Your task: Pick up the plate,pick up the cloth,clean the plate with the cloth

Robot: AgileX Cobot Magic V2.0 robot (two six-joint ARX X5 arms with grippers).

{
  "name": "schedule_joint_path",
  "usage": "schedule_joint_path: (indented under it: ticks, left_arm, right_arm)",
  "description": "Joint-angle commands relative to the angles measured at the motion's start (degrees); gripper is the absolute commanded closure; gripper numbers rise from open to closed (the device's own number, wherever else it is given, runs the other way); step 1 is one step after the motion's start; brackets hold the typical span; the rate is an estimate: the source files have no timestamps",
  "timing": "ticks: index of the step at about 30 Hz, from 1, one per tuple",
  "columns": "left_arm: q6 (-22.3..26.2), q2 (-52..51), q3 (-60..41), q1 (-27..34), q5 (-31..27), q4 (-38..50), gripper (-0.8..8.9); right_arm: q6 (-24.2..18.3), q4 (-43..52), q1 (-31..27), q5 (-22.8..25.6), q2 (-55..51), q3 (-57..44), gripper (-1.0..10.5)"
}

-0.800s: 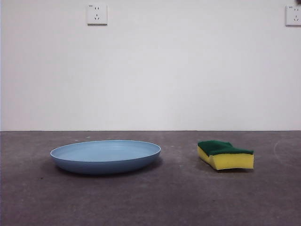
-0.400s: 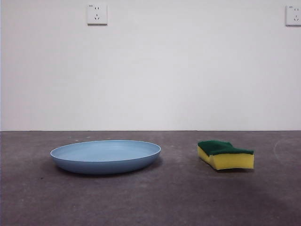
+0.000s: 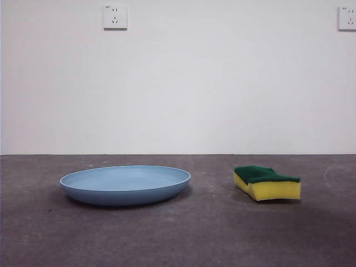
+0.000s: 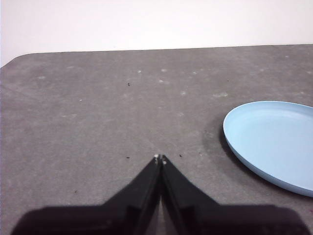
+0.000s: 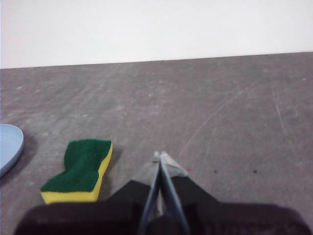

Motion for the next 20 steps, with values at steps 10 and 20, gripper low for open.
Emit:
schedule_joint_path:
  ticks: [10, 20]
  left_arm:
    - [-0.35, -0.15, -0.79, 0.2, -0.04, 0.04, 8.17]
    - [-0.35, -0.15, -0.79, 0.2, -0.02, 0.04, 8.17]
  right_arm:
    - [5.01, -2.08, 0.02, -0.15, -2.56, -2.97, 9.5]
    - [5.11, -2.08, 0.02, 0.17, -2.56, -2.97, 9.5]
